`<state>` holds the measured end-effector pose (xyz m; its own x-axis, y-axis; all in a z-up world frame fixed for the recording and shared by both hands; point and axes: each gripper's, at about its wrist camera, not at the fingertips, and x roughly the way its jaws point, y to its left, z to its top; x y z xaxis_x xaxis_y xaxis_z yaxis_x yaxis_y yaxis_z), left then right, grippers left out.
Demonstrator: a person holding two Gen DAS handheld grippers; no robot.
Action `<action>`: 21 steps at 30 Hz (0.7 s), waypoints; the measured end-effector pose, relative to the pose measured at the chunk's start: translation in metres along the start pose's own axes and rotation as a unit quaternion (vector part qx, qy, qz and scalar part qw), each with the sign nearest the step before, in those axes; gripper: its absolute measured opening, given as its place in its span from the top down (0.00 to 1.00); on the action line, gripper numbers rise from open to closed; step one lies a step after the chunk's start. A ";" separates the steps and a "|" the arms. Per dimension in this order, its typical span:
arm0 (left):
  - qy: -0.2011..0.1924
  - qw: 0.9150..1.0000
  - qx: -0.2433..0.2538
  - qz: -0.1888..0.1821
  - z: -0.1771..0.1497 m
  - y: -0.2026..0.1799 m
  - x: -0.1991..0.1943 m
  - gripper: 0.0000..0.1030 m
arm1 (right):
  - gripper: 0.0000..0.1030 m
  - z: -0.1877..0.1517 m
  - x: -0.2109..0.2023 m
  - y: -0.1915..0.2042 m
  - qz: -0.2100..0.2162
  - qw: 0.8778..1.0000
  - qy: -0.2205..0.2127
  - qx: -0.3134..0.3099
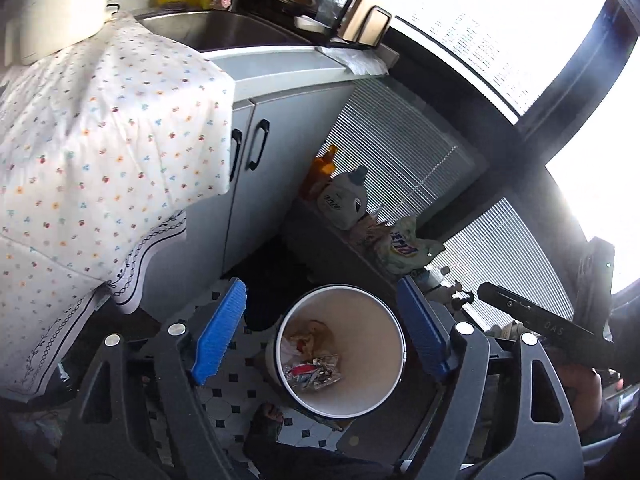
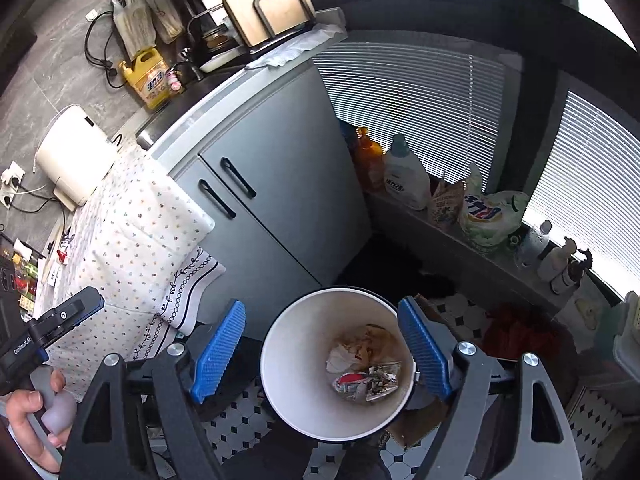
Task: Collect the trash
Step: 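Move both tools back to the counter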
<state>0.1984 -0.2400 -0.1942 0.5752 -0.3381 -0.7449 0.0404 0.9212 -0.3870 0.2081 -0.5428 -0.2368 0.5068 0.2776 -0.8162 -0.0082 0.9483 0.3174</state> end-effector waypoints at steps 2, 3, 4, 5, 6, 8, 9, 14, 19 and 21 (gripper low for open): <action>-0.012 1.000 -0.013 0.011 0.002 0.016 -0.012 0.24 | 0.23 0.007 0.005 0.018 0.012 1.000 0.000 -0.012; -0.017 1.000 -0.019 0.017 0.003 0.023 -0.017 0.23 | 0.23 0.010 0.008 0.027 0.017 1.000 0.000 -0.018; -0.024 0.999 -0.025 0.023 0.005 0.030 -0.024 0.23 | 0.22 0.013 0.010 0.036 0.022 0.999 -0.001 -0.025; -0.030 0.999 -0.030 0.028 0.006 0.038 -0.030 0.23 | 0.22 0.016 0.013 0.046 0.027 0.999 -0.001 -0.031; -0.037 0.998 -0.036 0.034 0.008 0.046 -0.036 0.22 | 0.21 0.020 0.015 0.055 0.032 0.999 -0.002 -0.038; -0.052 0.997 -0.047 0.046 0.011 0.061 -0.049 0.21 | 0.19 0.026 0.020 0.074 0.041 0.998 -0.003 -0.051; -0.059 0.996 -0.052 0.052 0.014 0.069 -0.056 0.21 | 0.19 0.030 0.022 0.084 0.045 0.997 -0.004 -0.056; -0.090 0.990 -0.079 0.079 0.027 0.112 -0.087 0.20 | 0.14 0.046 0.031 0.132 0.064 0.994 -0.013 -0.082; -0.116 0.983 -0.105 0.098 0.042 0.156 -0.113 0.20 | 0.11 0.059 0.041 0.181 0.077 0.992 -0.017 -0.103; -0.124 0.981 -0.111 0.103 0.048 0.173 -0.121 0.20 | 0.11 0.064 0.046 0.199 0.080 0.991 -0.017 -0.109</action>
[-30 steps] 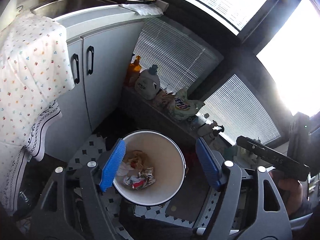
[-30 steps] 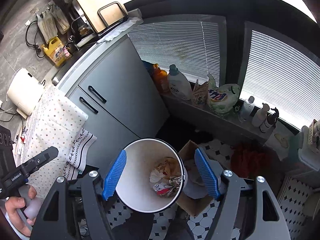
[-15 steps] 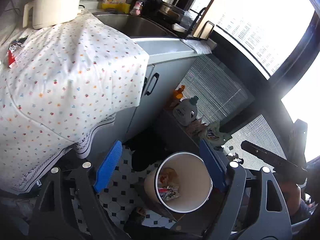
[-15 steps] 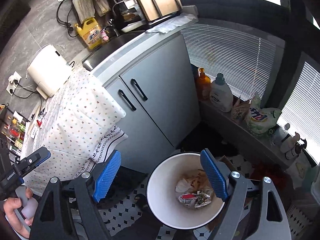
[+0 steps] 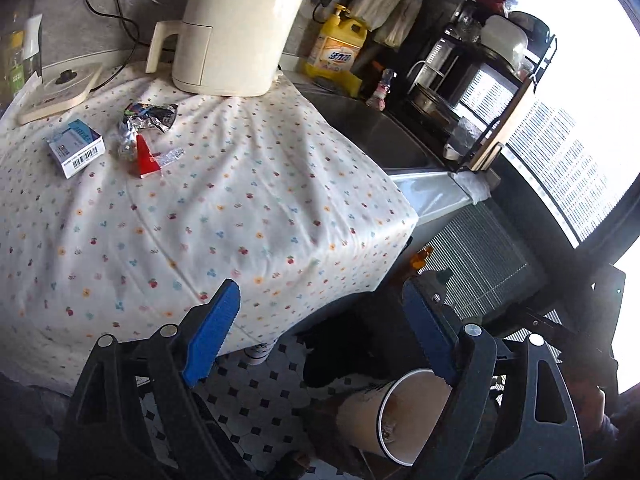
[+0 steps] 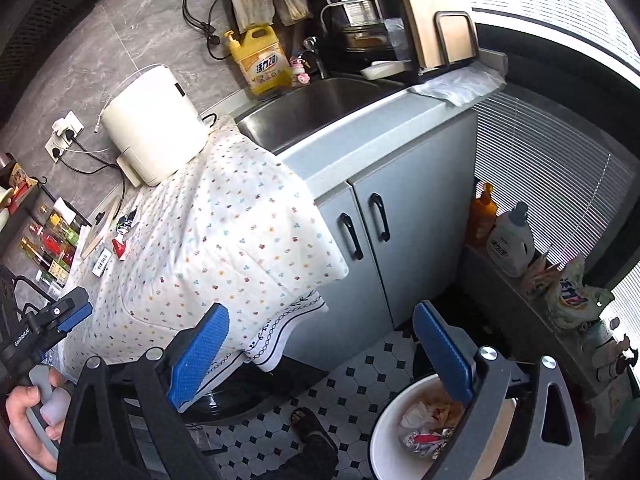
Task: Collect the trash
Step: 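Move both tools back to the counter, then grasp the red wrapper with the left gripper while the right gripper grasps the foil snack bag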
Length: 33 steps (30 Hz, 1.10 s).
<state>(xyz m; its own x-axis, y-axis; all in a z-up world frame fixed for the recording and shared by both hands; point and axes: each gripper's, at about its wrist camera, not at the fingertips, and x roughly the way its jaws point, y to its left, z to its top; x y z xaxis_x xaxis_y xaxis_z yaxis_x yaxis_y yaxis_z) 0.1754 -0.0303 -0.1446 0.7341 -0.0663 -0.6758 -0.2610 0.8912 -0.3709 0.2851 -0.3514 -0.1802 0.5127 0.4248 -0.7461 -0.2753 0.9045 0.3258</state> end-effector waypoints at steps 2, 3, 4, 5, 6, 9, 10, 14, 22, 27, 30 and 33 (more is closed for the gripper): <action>-0.007 1.000 -0.005 0.006 0.011 0.015 -0.001 0.20 | 0.10 0.008 0.008 0.015 0.001 1.000 -0.001 -0.005; -0.009 1.000 -0.008 0.010 0.017 0.022 -0.001 0.20 | 0.10 0.012 0.013 0.023 0.001 1.000 0.000 -0.007; -0.013 1.000 -0.013 0.013 0.022 0.031 -0.001 0.20 | 0.10 0.017 0.017 0.031 0.002 1.000 0.000 -0.009; -0.015 1.000 -0.019 0.016 0.028 0.039 0.000 0.20 | 0.10 0.020 0.021 0.038 0.003 1.000 0.000 -0.011; -0.019 0.999 -0.024 0.019 0.034 0.048 0.002 0.20 | 0.10 0.024 0.024 0.045 0.003 1.000 -0.001 -0.014; -0.027 0.998 -0.039 0.028 0.049 0.073 0.006 0.20 | 0.09 0.033 0.033 0.064 0.000 1.000 -0.003 -0.019; -0.029 0.998 -0.044 0.030 0.054 0.081 0.009 0.20 | 0.09 0.035 0.036 0.070 -0.001 1.000 -0.003 -0.022; -0.030 0.997 -0.058 0.036 0.072 0.108 0.022 0.21 | 0.09 0.043 0.048 0.089 -0.009 1.000 -0.001 -0.028; -0.012 0.996 -0.068 0.050 0.096 0.146 0.064 0.31 | 0.09 0.051 0.072 0.115 -0.032 0.999 0.007 -0.023; 0.032 0.995 -0.074 0.056 0.102 0.168 0.100 0.61 | 0.09 0.057 0.086 0.135 -0.041 0.999 0.011 -0.029; 0.038 0.996 -0.071 0.038 0.104 0.171 0.102 0.83 | 0.09 0.062 0.099 0.153 -0.037 0.999 0.012 -0.035; 0.025 0.999 -0.039 0.023 0.111 0.165 0.088 0.83 | 0.09 0.066 0.116 0.177 -0.023 0.999 0.015 -0.044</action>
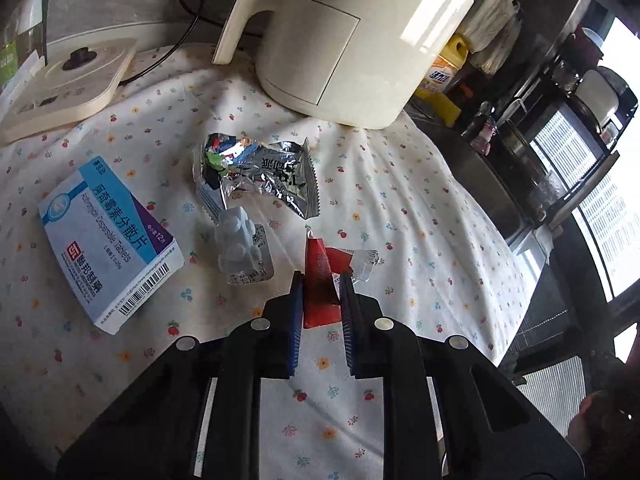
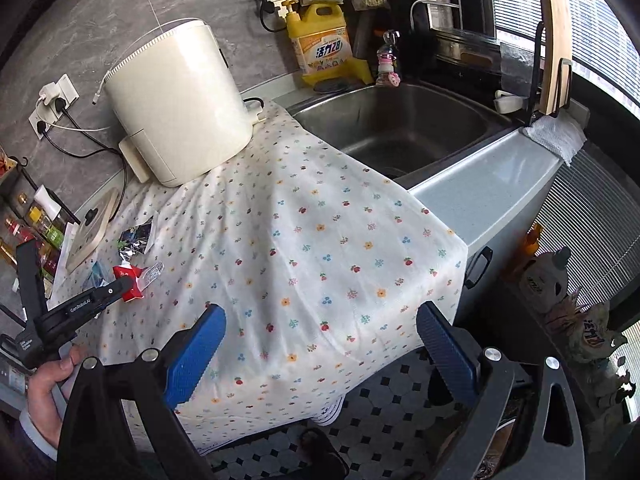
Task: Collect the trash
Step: 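Grasp the red wrapper with the left gripper while the right gripper grasps the foil snack bag, then carry the red wrapper and foil snack bag with both grippers over the bin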
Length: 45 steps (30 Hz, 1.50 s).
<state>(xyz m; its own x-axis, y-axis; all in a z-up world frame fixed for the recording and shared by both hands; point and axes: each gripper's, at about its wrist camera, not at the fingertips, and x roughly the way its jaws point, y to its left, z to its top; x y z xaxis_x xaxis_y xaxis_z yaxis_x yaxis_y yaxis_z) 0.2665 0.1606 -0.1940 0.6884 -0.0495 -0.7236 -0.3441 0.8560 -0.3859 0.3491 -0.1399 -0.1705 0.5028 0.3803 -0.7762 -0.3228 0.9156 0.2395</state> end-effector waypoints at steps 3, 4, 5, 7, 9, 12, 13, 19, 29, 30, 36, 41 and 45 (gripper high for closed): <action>-0.013 1.000 0.003 -0.004 0.007 0.008 -0.018 0.83 | 0.11 0.008 0.017 0.034 0.026 0.999 0.002 -0.021; -0.019 1.000 0.001 -0.002 0.010 0.014 -0.024 0.83 | 0.12 0.011 0.022 0.046 0.036 0.999 0.001 -0.029; -0.027 1.000 -0.001 0.000 0.013 0.020 -0.030 0.83 | 0.14 0.013 0.027 0.058 0.047 0.998 0.000 -0.037; -0.042 0.999 -0.008 0.010 0.018 0.036 -0.042 0.83 | 0.22 0.017 0.037 0.080 0.068 0.996 0.006 -0.049; -0.055 0.998 -0.020 0.021 0.023 0.053 -0.054 0.83 | 0.26 0.020 0.047 0.100 0.087 0.994 0.014 -0.061; -0.071 0.996 -0.041 0.040 0.024 0.080 -0.073 0.83 | 0.33 0.024 0.063 0.127 0.107 0.991 0.027 -0.082; -0.076 0.995 -0.048 0.046 0.024 0.088 -0.079 0.83 | 0.37 0.026 0.069 0.135 0.115 0.989 0.033 -0.085; -0.102 0.989 -0.080 0.078 0.018 0.130 -0.113 0.83 | 0.42 0.042 0.105 0.173 0.145 0.984 0.050 -0.088; -0.119 0.978 -0.115 0.123 0.004 0.173 -0.144 0.83 | 0.44 0.057 0.161 0.204 0.158 0.980 0.087 -0.082; -0.122 0.977 -0.118 0.127 0.003 0.175 -0.148 0.83 | 0.46 0.058 0.165 0.206 0.161 0.979 0.091 -0.079; -0.130 0.973 -0.135 0.133 -0.003 0.181 -0.157 0.83 | 0.95 0.057 0.186 0.210 0.181 0.972 0.139 -0.060; -0.135 0.973 -0.137 0.131 -0.008 0.175 -0.158 0.83 | 0.99 0.055 0.167 0.204 0.178 0.974 0.113 -0.077; -0.136 0.974 -0.133 0.126 -0.010 0.162 -0.155 0.83 | 0.99 0.061 0.151 0.185 0.175 0.977 0.095 -0.071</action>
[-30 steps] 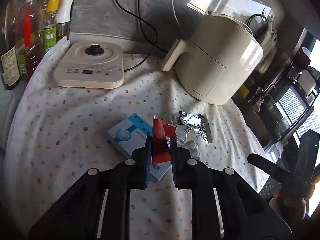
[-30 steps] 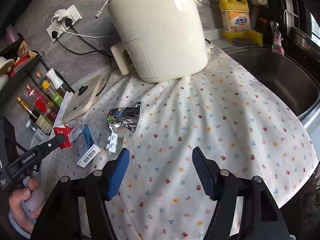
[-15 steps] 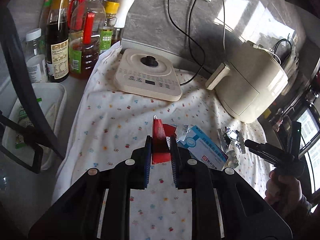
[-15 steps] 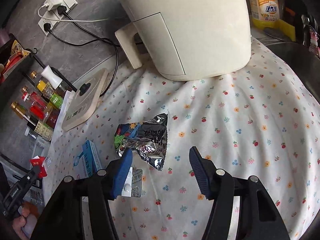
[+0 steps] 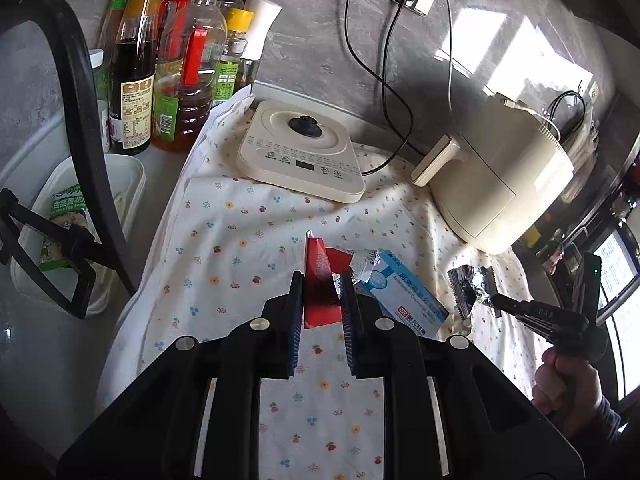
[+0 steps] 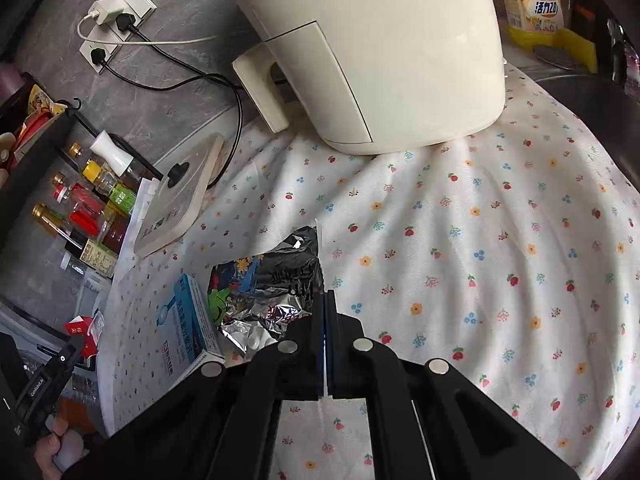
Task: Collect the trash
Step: 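Carry the red wrapper and foil snack bag with both grippers over the bin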
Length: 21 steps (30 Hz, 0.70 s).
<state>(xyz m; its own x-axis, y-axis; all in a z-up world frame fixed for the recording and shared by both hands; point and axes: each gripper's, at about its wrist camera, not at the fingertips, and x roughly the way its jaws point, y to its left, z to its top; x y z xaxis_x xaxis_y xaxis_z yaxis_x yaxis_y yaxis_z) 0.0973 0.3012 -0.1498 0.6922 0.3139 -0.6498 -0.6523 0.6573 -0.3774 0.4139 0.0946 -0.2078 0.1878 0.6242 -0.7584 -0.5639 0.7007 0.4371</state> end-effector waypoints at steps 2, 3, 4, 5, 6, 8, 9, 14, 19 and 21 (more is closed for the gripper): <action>-0.002 1.000 0.007 -0.004 -0.004 -0.009 -0.003 0.83 | 0.99 0.001 -0.013 -0.010 -0.003 1.000 -0.013 0.007; -0.003 1.000 0.010 -0.007 -0.005 -0.015 -0.004 0.83 | 0.99 0.000 -0.020 -0.014 -0.005 1.000 -0.020 0.011; -0.003 1.000 0.013 -0.010 -0.007 -0.020 -0.004 0.83 | 0.99 -0.002 -0.027 -0.020 -0.006 1.000 -0.026 0.015; -0.004 1.000 0.018 -0.013 -0.009 -0.026 -0.005 0.83 | 0.99 -0.004 -0.035 -0.026 -0.008 0.999 -0.032 0.018; -0.004 1.000 0.021 -0.015 -0.011 -0.032 -0.005 0.83 | 0.99 -0.006 -0.043 -0.033 -0.010 0.999 -0.038 0.022; -0.003 0.999 0.028 -0.022 -0.017 -0.045 -0.005 0.83 | 0.99 -0.013 -0.059 -0.048 -0.015 0.998 -0.047 0.031; -0.002 0.999 0.031 -0.025 -0.020 -0.053 -0.005 0.83 | 0.99 -0.016 -0.068 -0.055 -0.018 0.998 -0.051 0.035; 0.008 0.997 0.058 -0.049 -0.042 -0.099 -0.010 0.83 | 0.99 -0.046 -0.117 -0.104 -0.037 0.995 -0.063 0.062; 0.034 0.992 0.085 -0.083 -0.079 -0.155 -0.011 0.83 | 0.99 -0.092 -0.175 -0.154 -0.062 0.991 -0.072 0.092; 0.052 0.989 0.096 -0.100 -0.096 -0.178 -0.011 0.83 | 0.99 -0.114 -0.198 -0.177 -0.075 0.988 -0.074 0.112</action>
<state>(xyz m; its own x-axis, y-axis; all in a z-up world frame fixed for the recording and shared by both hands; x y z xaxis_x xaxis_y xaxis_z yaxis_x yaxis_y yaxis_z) 0.1763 0.1150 -0.1388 0.7593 0.0999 -0.6431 -0.4287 0.8202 -0.3788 0.3853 -0.1927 -0.1897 0.3804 0.5401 -0.7507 -0.3319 0.8374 0.4343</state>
